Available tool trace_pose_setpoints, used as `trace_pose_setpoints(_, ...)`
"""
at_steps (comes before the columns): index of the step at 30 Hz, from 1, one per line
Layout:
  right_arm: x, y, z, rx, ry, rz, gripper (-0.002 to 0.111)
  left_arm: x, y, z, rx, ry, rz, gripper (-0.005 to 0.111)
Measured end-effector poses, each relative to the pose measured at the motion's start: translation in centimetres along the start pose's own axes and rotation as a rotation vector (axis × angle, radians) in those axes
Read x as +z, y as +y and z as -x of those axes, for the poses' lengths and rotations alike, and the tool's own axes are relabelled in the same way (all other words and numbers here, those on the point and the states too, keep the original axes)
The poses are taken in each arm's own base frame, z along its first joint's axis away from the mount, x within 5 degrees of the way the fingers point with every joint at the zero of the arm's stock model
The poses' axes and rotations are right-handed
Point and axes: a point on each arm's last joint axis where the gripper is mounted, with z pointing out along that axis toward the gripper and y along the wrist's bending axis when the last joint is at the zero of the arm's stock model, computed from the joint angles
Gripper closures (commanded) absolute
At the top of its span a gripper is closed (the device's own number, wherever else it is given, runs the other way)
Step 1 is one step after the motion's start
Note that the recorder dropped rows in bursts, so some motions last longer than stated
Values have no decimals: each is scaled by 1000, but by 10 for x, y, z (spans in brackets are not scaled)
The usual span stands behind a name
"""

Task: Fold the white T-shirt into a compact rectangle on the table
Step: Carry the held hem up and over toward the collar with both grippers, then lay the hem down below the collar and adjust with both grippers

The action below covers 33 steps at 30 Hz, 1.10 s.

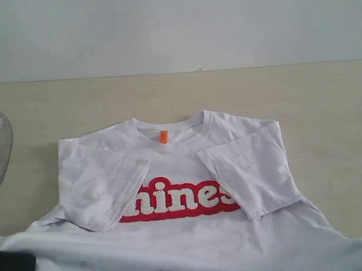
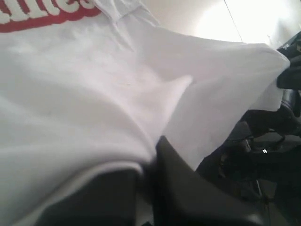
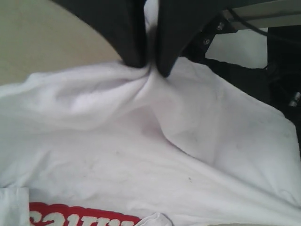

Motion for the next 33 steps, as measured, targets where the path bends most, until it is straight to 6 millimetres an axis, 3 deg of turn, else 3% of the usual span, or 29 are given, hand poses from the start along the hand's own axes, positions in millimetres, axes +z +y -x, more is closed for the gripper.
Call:
trace_pose_setpoints(19,49,-45,59,67,-42,-150,109,47,47,48,-39,-84,189,102)
trace_pose_setpoints(30,79,-74,81,75,-61,-242,109,69,62,86,0,-96,252,102)
trace_pose_setpoints(33,85,-80,85,68,-79,-268,109,75,67,88,4,-80,263,102)
